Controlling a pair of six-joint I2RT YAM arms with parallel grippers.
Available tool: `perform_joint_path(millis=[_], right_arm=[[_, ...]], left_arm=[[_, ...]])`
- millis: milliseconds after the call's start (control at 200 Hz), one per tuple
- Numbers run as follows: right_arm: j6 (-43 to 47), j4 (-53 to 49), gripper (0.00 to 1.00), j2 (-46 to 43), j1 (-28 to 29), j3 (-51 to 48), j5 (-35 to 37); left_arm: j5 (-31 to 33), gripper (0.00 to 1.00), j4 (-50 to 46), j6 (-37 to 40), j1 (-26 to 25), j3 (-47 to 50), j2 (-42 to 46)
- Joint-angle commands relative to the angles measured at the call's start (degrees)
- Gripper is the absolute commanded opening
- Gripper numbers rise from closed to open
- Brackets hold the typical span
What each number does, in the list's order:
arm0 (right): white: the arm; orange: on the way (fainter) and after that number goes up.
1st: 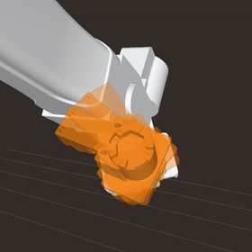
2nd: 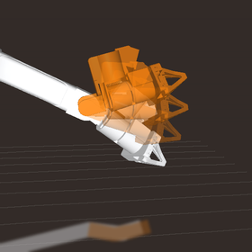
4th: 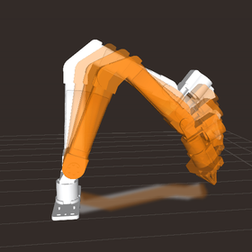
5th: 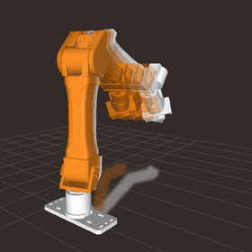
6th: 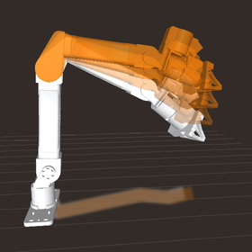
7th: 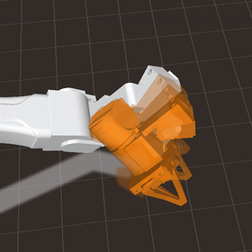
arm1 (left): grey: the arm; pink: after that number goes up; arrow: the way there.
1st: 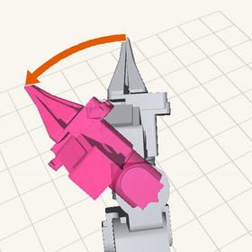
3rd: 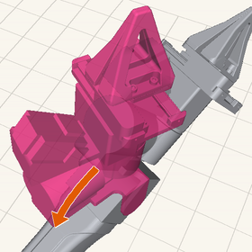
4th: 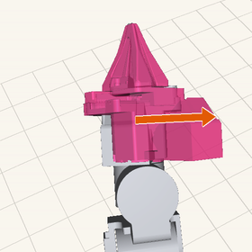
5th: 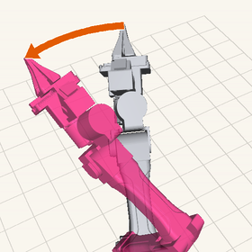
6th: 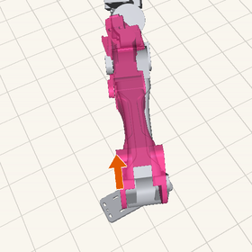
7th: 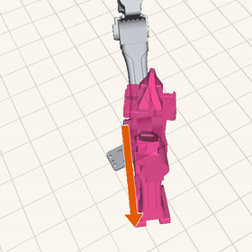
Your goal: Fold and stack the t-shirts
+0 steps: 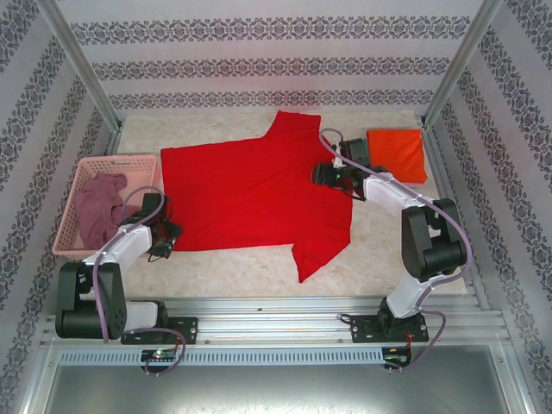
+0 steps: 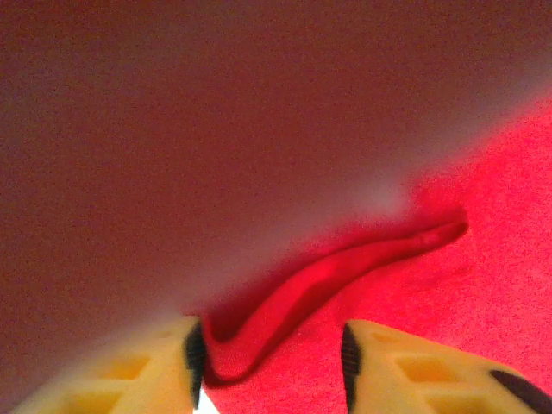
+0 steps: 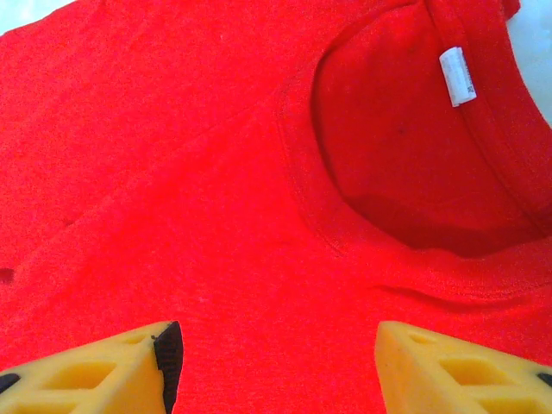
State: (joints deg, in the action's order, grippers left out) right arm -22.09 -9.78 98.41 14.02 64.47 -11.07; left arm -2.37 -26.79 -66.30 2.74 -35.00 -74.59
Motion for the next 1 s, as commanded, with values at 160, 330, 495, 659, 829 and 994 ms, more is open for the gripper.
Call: perform_joint_path(millis=[160,330,495,659,829,994], right_arm=[[0.2,1.5,0.61,-3.5,0.0,-1.1,0.5],[0.7,1.0,0.62,-4.7,0.8,-1.5,0.8],[0.1,1.5,0.62,-4.7,1.1,-2.3,0.7],[0.3,1.4,0.62,-4.9,1.3,-2.7,0.8],[0.6,1.0,0.62,-5.3,1.2,-3.1,1.5],[0.6,1.0,0.62,-5.3,1.2,-3.1,1.2]], left_arm=[[0.1,0.08,-1.2,-0.7,0.8,1.0,1.8],[-0.9,0.08,-4.3,-1.2,0.8,2.1,5.2],[-0.7,0.02,-8.4,-2.4,0.8,4.0,10.4],[-1.9,0.08,-10.9,-4.1,0.7,5.8,14.2],[-2.2,0.58,-14.3,-4.0,0.5,5.7,17.2],[0.5,0.64,-15.1,-1.1,0.4,0.0,17.8]])
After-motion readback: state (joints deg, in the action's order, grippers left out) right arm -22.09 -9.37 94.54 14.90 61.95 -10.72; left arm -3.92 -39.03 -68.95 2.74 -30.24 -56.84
